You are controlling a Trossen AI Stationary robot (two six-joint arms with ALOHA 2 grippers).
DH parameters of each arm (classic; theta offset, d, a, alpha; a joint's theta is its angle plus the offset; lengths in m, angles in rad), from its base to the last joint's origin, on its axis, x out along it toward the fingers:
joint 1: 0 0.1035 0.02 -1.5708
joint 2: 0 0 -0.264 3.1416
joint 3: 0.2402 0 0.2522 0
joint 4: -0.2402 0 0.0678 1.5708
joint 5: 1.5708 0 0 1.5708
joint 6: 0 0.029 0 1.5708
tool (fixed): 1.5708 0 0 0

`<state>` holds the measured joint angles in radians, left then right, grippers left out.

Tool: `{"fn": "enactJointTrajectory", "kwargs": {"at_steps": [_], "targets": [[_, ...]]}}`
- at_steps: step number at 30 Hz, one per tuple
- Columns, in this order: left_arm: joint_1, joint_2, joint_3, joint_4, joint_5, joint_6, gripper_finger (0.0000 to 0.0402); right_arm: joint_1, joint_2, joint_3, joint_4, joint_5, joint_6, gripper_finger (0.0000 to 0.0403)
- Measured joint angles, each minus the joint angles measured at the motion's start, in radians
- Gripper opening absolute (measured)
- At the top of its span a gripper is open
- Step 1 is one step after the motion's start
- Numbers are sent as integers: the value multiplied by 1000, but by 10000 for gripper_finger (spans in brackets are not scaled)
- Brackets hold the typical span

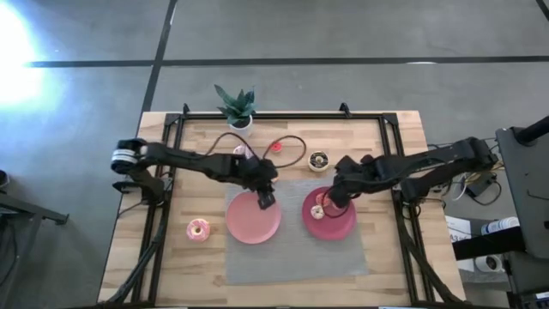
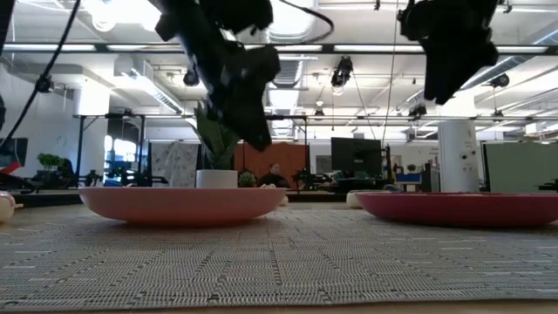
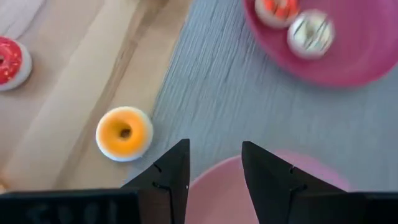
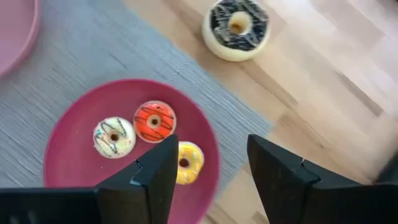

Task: Pick & Place donuts
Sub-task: Put the small blue donut on the dark pink plate

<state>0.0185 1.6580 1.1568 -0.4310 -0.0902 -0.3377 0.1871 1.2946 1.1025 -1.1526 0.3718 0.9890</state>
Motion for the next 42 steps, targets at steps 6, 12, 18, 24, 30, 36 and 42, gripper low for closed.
{"fn": "enactJointTrajectory", "kwargs": {"at_steps": [6, 12, 18, 24, 30, 36, 42], "targets": [[0, 80, 43, -68, -162, 175, 119, 30, -109, -8, -47, 61, 107, 182], [18, 85, 34, -39, -200, 289, 119, 68, -214, -62, -65, 116, 185, 182], [38, 100, 34, 16, -175, 380, 119, 95, -243, -108, -65, 129, 159, 182], [47, 122, 34, 12, -145, 338, 119, 114, -236, -120, -66, 129, 98, 182], [47, 144, 34, 20, -127, 303, 119, 114, -253, -125, -64, 188, 64, 182], [54, 183, 41, 21, -148, 286, 119, 114, -267, -125, -63, 233, 57, 182], [60, 219, 48, 18, -177, 288, 119, 114, -272, -127, -63, 235, 55, 182]]}}
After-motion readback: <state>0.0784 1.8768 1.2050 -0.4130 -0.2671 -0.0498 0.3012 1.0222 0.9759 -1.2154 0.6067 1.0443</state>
